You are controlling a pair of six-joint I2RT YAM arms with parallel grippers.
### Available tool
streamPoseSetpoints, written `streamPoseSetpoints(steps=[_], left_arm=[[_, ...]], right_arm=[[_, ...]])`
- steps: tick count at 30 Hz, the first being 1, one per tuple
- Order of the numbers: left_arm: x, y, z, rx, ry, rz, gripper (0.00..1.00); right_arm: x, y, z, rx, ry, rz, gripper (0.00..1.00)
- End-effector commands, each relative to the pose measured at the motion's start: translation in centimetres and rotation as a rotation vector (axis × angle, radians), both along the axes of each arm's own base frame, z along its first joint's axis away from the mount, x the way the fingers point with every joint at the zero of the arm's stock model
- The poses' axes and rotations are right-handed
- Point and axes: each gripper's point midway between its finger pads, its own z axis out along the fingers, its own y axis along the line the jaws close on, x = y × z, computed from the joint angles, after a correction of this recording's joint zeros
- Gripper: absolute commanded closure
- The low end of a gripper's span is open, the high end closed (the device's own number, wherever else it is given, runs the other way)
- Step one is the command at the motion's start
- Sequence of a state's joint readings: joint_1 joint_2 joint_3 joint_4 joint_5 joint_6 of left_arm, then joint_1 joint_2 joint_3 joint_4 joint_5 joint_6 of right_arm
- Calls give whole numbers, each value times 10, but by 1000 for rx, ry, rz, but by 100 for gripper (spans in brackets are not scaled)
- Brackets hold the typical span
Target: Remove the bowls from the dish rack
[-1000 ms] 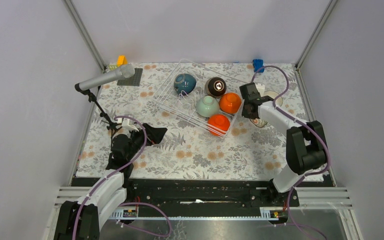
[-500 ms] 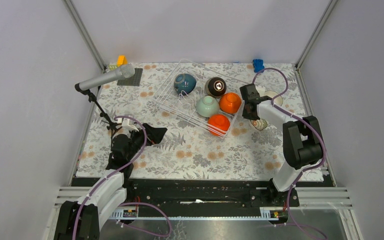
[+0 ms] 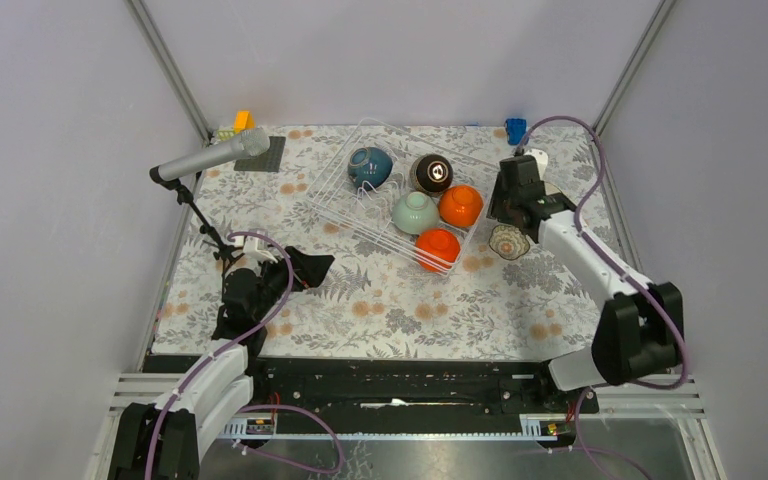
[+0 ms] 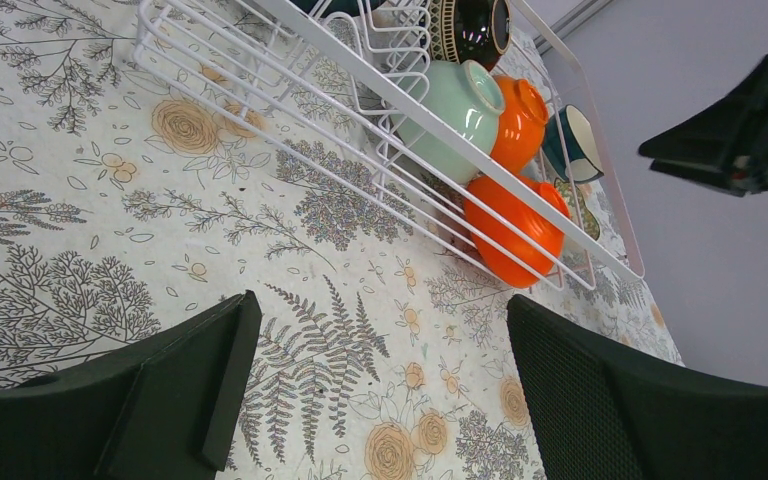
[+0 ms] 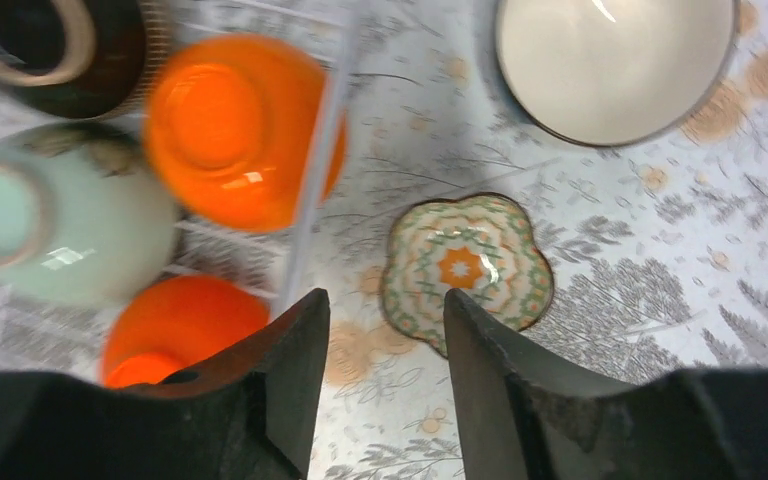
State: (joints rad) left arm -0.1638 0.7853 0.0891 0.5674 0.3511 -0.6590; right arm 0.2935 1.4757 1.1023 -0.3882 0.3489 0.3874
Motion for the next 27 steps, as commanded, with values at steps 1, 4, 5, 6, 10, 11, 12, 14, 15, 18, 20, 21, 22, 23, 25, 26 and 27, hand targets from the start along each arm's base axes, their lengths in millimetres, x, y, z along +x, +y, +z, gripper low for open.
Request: streamPoseSetpoints(steps=[1,4,5,6,10,11,12,14,15,18,20,21,22,23,25,26,27], left_arm=[[3,1,12,5,-50,5,1],[4,0,12,3,-50,2,1],[4,0,12,3,-50,1,1],[4,0,12,3,-50,1,1],[3,0,11,4,-50,1,1],[3,0,11,5,-49,2,1],[3,0,11,6,-49,0,1],[3,0,10,6,-49,2,1],[3,1,10,6,-49,3,1],[3,0,10,5,-47,-1,1],[3,0,9,3,-46,-2,1],[3,0,9,3,-45,-3,1],[3,-1,9,1,-44,-3,1],[3,-1,9,0,-45,-6,1],[3,-1,9,-2,-43,-7,1],[3,-2,8,-3,-42,-9,1],[3,-2,8,-3,-40,-11,1]], right_arm=[[3,46,55,176,-137,245,43],[1,85,75,259,-163,400,38],[2,95,76,258,-158,433,38],[3,106,77,248,-154,469,36],[8,142,70,176,-129,534,16],[11,147,67,154,-123,531,12],[14,152,64,140,-118,530,6],[20,162,56,120,-95,537,2],[24,166,53,109,-83,536,1],[34,176,43,58,-45,527,0],[39,182,35,16,-23,529,0],[41,187,27,-9,-8,537,0],[44,189,25,-30,-10,538,0],[47,193,25,-45,-16,542,0],[50,202,26,-39,-28,566,0],[52,208,27,-21,-31,582,1],[54,214,29,0,-38,593,2]])
